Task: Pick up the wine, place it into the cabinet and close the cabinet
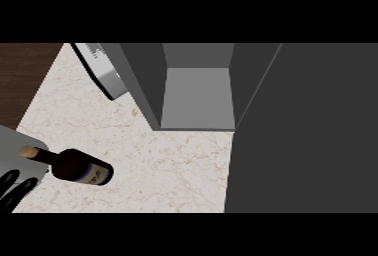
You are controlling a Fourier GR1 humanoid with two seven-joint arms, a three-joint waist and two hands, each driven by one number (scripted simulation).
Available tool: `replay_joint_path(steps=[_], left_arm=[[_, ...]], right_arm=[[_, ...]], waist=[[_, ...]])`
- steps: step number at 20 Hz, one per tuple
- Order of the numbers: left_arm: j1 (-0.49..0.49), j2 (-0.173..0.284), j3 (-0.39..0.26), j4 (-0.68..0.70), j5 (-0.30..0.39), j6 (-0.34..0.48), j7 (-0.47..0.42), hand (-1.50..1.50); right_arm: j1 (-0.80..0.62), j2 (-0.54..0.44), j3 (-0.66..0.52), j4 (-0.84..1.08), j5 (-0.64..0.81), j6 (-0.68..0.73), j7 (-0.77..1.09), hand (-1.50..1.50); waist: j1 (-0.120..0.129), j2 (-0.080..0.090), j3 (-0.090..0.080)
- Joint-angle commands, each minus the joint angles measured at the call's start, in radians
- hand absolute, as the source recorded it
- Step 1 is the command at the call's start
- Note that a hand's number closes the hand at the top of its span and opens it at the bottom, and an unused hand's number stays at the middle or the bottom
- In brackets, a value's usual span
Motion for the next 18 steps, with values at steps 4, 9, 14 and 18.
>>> replay_joint_path(steps=[4, 9, 14, 18], left_arm=[[0.041, 0.015, 0.041, -0.244, 0.116, 0.112, 0.051, -1.5], [0.014, 0.03, 0.072, -0.248, 0.112, 0.191, 0.079, -1.5], [-0.007, 0.065, 0.144, -0.166, 0.185, 0.193, 0.119, -1.5], [0.015, 0.057, 0.206, -0.144, 0.206, 0.19, 0.138, -1.5]], right_arm=[[-0.003, 0.005, 0.021, -0.071, 0.02, -0.019, 0.052, -1.5], [-0.053, -0.018, -0.018, -0.086, -0.019, -0.025, 0.107, -1.5], [-0.093, 0.02, 0.049, -0.076, 0.056, -0.065, 0.134, -1.5], [-0.065, -0.01, -0.001, -0.184, -0.013, -0.058, 0.217, -1.5]], waist=[[0.003, -0.002, 0.001], [0.0, 0.0, 0.001], [-0.005, 0.001, 0.0], [-0.006, -0.002, 0.0]])
